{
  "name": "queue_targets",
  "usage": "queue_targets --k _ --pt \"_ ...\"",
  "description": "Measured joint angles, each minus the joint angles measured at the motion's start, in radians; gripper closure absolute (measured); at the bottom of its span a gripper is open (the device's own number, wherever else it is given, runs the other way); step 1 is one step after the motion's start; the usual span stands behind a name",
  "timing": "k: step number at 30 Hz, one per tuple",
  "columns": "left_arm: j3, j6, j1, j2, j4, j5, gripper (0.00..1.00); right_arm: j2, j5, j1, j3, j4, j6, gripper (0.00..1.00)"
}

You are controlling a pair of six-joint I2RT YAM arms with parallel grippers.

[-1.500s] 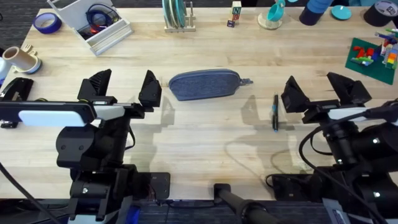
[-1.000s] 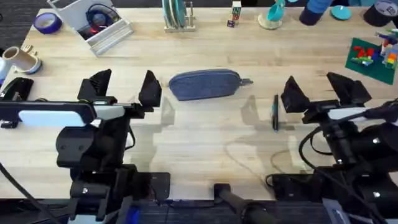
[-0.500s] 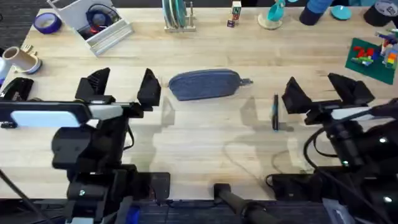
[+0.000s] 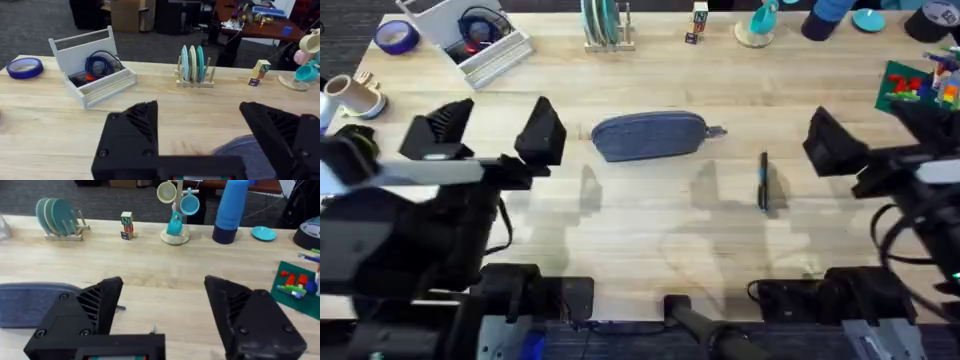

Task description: Unzip the bag, pick up the pens from the table one at a time and place them inside, then zip the bag closed.

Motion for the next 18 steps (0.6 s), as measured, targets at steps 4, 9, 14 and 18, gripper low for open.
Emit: queue_targets --k 4,9,14,18 --pt "0.1 -0.003 0.0 0.08 -0.054 0.0 0.007 0.111 0.0 0.0 0.113 -0.045 0.0 0.005" --pt "0.242 -0.006 0.0 0.205 -0.155 0.0 0.007 0.279 -0.029 0.0 0.27 -0.161 0.0 0.006" --pt "0.395 -0.007 0.0 0.334 -0.297 0.0 0.008 0.455 -0.046 0.0 0.425 -0.315 0.0 0.007" --pt "0.526 -0.007 0.0 0.444 -0.425 0.0 0.008 0.584 -0.05 0.0 0.536 -0.439 0.0 0.005"
